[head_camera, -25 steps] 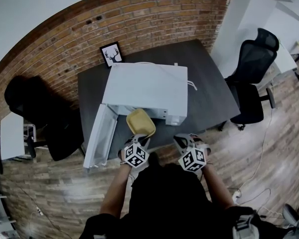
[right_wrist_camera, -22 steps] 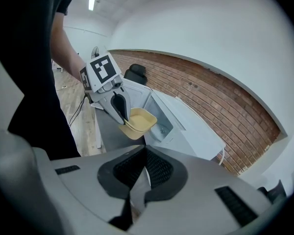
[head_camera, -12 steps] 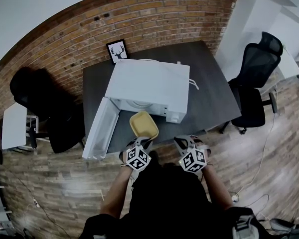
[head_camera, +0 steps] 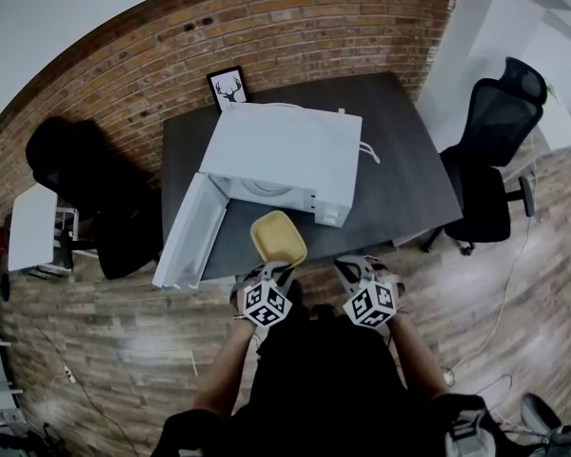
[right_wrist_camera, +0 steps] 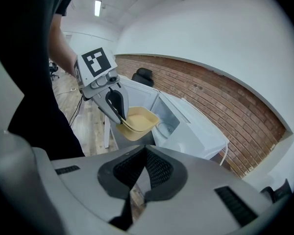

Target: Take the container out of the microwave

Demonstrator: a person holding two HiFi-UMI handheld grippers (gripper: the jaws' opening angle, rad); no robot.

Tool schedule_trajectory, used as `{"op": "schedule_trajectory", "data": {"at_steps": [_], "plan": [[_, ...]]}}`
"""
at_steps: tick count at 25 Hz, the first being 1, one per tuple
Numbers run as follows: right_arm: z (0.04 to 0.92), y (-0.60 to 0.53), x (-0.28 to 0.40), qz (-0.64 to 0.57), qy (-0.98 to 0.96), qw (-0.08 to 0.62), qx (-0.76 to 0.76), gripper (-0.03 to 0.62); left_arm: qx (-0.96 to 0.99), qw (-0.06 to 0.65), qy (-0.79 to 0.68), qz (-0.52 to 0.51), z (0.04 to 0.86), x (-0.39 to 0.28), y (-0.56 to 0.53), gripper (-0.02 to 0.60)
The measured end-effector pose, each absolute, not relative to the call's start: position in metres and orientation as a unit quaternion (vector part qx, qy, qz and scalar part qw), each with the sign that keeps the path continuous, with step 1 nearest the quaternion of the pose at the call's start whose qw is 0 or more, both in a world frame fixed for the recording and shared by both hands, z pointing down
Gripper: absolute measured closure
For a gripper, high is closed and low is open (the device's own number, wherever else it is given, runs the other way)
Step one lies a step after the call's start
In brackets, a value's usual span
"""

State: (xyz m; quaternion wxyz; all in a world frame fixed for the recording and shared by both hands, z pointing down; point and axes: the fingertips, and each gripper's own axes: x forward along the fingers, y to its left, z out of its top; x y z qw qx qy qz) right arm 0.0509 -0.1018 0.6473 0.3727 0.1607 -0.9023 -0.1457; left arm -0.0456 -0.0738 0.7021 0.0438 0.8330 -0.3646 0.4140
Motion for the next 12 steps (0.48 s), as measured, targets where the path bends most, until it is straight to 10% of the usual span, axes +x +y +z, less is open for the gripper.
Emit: {"op": "schedule_trajectory", "data": {"at_steps": [12], "plan": [[0.659, -0.089, 0.080, -0.136, -0.907, 0.367, 0.154, 0.595, 0.832, 0.035, -0.365, 0.416, 0.693, -0.009, -0.056, 0.555]]}}
